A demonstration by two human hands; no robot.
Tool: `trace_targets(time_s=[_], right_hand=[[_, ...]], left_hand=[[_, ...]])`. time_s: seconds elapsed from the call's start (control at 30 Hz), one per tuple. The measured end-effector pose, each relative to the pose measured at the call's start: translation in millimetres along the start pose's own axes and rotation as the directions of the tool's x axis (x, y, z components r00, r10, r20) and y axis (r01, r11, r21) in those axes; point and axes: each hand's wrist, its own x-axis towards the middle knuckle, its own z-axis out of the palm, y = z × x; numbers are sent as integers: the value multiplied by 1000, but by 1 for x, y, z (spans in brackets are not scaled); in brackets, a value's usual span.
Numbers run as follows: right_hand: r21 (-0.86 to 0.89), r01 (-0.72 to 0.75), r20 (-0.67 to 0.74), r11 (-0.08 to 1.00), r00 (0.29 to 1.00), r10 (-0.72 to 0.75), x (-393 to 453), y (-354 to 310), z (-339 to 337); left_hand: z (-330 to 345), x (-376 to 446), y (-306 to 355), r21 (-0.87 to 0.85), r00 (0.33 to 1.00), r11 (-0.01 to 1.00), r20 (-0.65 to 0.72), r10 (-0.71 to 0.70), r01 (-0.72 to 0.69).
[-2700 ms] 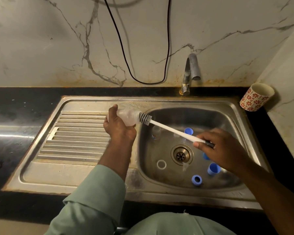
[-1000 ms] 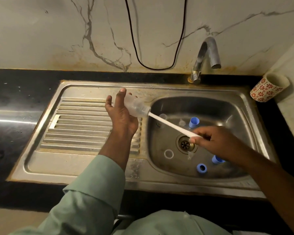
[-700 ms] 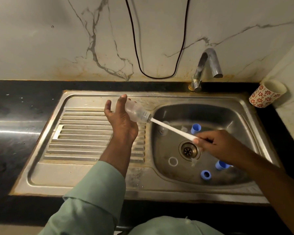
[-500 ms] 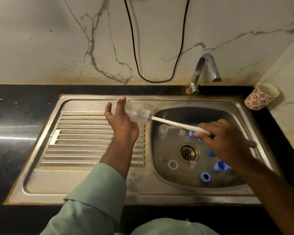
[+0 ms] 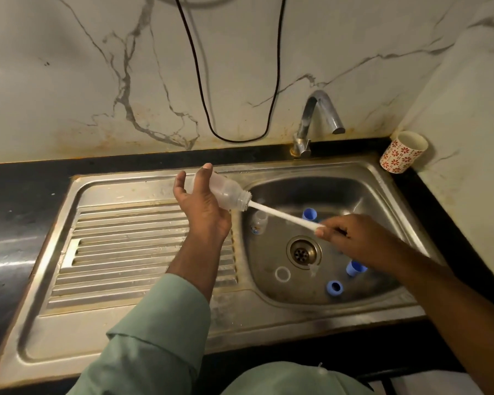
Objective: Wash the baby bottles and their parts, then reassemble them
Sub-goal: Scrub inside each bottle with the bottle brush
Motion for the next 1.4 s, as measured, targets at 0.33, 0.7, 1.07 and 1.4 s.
trace_targets(time_s=[0.33, 0.7, 1.07, 1.4], right_hand=[[373, -129, 152, 919, 985, 77, 2, 12, -13], [-106, 101, -58, 989, 992, -108, 3, 41, -23], [96, 79, -150, 992, 987, -64, -4, 67, -23], [382, -39, 72, 923, 997, 12, -7, 62, -13]], left_hand=[[14, -5, 1, -15, 1000, 1000, -30, -9, 9], [25, -23, -22, 53, 993, 997, -101, 53, -48], [34, -41, -33, 71, 989, 992, -90, 114, -108], [39, -47, -35, 31, 996, 998, -62, 58, -56]])
